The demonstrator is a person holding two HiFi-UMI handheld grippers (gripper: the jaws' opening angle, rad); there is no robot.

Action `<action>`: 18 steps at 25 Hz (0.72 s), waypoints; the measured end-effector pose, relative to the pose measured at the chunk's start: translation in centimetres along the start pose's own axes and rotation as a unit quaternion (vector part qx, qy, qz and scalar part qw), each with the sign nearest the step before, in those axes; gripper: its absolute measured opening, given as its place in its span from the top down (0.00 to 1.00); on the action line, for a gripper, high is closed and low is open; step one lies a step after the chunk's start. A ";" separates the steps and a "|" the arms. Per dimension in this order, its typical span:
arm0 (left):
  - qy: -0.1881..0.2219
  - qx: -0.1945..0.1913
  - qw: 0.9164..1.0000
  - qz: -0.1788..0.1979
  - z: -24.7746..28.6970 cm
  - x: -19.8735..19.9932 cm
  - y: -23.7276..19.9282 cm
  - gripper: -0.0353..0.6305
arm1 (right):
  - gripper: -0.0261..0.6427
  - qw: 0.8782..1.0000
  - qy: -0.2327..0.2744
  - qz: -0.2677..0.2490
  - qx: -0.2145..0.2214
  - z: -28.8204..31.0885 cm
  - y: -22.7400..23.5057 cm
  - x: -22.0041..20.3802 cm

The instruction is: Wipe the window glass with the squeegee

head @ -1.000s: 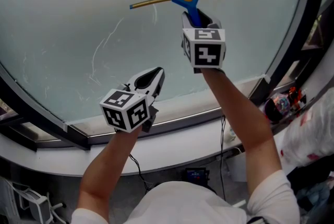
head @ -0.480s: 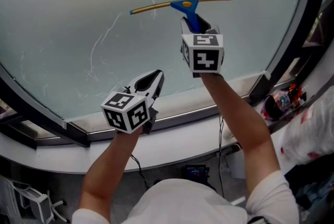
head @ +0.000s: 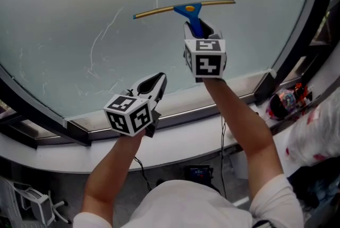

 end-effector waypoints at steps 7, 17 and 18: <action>-0.009 0.004 1.000 -0.014 0.0 -1.6 -0.4 0.90 | 0.73 1.000 -0.010 0.004 0.002 -0.1 -0.2 -1.8; -0.029 0.009 0.999 -0.032 0.1 -4.4 -0.8 0.90 | 0.73 0.999 -0.025 0.013 0.016 0.0 -0.6 -5.0; -0.031 0.010 0.999 -0.034 0.2 -4.7 -0.9 0.90 | 0.73 0.999 -0.027 0.014 0.018 0.1 -0.7 -5.4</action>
Point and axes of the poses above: the fingertips, and each gripper's own axes: z forward along the fingers, y to its right, x out of its top, the point moved 2 cm from there along -z, backward along the fingers, and after that the axes turned 9 degrees about -x, right-handed, at the moved point
